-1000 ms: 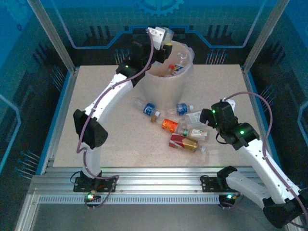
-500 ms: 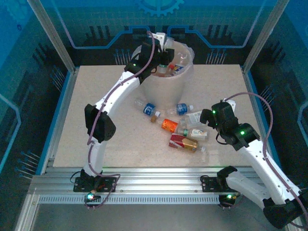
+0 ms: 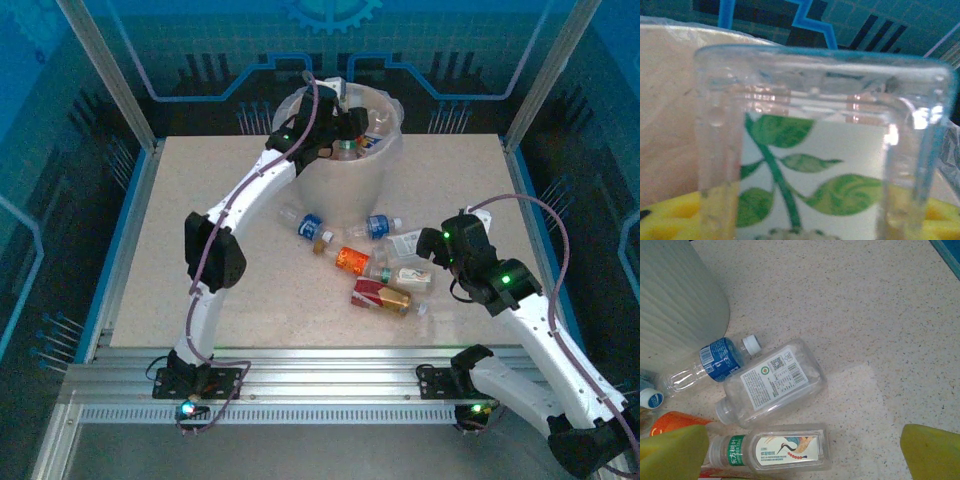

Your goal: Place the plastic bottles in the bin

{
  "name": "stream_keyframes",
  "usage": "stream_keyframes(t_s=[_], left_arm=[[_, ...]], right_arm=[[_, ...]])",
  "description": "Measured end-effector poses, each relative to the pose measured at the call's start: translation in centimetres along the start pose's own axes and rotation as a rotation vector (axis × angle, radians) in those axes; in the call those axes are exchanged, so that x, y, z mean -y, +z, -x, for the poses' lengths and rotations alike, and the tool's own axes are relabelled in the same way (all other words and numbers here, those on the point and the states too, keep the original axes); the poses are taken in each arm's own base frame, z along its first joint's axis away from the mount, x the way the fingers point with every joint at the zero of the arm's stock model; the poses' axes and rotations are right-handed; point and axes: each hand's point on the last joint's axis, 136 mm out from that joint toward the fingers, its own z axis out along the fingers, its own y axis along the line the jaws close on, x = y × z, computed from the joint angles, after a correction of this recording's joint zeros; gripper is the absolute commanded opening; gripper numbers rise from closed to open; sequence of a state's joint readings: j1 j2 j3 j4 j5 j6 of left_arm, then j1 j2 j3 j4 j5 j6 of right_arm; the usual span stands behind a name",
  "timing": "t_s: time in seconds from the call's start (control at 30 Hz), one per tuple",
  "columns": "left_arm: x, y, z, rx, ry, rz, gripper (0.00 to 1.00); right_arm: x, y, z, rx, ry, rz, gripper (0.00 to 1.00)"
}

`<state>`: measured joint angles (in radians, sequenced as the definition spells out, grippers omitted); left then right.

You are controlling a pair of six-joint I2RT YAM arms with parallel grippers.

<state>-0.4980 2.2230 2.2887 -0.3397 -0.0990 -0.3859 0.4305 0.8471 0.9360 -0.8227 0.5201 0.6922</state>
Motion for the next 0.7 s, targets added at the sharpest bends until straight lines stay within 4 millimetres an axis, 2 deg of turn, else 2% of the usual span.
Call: stream_keyframes(t_s=[0.13,0.27,0.4,0.57,0.7], left_arm=[[-0.2,0.1,-0.1,-0.008,-0.031,-0.007,0.86],[-0.2,-0.1,0.6,0.004,-0.040,-0.017,0.98],[0.1,-0.4,1.5,0.026,-0.040,-0.027,0.99],[0.2,-0.5,1.6,0.025,-0.034,-0.029,0.99],[0.5,-1.8,2.3,0.035,-0.026,-0.035,0.99]], right_arm=[[0.0,0.0,0.0,0.000,0.000,0.000,1.00],[0.0,0.0,0.0,0.000,0.000,0.000,1.00],[0.0,0.0,0.0,0.000,0.000,0.000,1.00],[0.0,0.0,0.0,0.000,0.000,0.000,1.00],[0.0,-0.1,0.1,0.004,0.003,0.001,1.00]])
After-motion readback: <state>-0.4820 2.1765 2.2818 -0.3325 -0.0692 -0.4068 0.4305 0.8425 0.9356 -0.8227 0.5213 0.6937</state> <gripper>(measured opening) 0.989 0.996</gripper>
